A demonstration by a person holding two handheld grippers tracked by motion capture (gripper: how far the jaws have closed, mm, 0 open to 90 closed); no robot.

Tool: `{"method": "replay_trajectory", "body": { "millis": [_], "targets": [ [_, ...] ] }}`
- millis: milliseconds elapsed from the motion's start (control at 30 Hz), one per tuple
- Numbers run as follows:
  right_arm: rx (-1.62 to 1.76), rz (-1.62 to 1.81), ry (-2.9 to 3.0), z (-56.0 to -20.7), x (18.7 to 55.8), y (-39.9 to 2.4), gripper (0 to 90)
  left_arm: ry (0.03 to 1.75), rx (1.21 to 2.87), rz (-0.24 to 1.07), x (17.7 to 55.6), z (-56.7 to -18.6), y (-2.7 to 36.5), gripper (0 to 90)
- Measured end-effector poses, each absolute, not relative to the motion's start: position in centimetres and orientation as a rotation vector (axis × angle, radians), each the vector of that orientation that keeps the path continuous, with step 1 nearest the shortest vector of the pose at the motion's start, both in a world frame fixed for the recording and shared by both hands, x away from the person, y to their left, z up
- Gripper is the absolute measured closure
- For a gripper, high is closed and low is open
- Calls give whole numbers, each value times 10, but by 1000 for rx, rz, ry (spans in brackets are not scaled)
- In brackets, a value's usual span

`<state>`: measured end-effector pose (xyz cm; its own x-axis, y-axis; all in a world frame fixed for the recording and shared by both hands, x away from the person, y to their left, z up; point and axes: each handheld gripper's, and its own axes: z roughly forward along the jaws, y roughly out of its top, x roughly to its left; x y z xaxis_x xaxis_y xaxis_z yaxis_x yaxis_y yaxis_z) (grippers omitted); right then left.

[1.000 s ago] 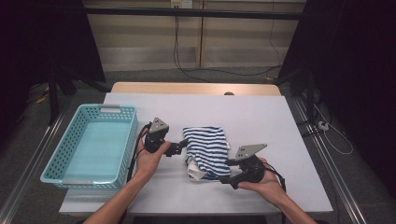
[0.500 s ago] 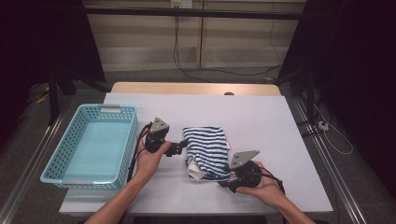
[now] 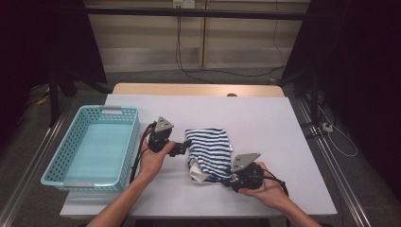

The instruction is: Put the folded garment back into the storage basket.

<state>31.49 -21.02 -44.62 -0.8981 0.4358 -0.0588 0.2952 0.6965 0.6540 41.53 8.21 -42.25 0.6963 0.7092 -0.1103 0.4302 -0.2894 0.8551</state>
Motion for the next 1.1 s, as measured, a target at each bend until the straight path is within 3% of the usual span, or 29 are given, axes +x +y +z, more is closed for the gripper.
{"method": "replay_trajectory", "body": {
  "millis": [33, 133, 233, 267, 300, 333, 900, 933, 1100],
  "targets": [
    [576, 997, 2687, -447, 316, -211, 603, 961, 1788, 308, 416, -425, 73, 52],
    [569, 1000, 2677, -447, 317, -211, 648, 984, 1771, 309, 420, -426, 70, 53],
    [575, 1015, 2665, -447, 318, -209, 786, 1004, 1787, 293, 429, -426, 68, 47],
    [591, 1020, 2664, -447, 319, -208, 809, 998, 1819, 304, 431, -427, 68, 46],
    [592, 1028, 2666, -447, 320, -208, 821, 908, 2011, 350, 436, -424, 76, 46],
    [601, 1029, 2668, -446, 320, -209, 829, 919, 1993, 345, 436, -426, 73, 46],
    [661, 1061, 2687, -444, 321, -213, 832, 999, 2072, 325, 471, -444, 60, 116],
    [666, 1063, 2686, -445, 321, -213, 831, 1052, 2030, 248, 473, -448, 60, 125],
    [673, 1060, 2691, -445, 321, -213, 832, 1096, 2062, 243, 476, -454, 57, 316]
  ]
}}
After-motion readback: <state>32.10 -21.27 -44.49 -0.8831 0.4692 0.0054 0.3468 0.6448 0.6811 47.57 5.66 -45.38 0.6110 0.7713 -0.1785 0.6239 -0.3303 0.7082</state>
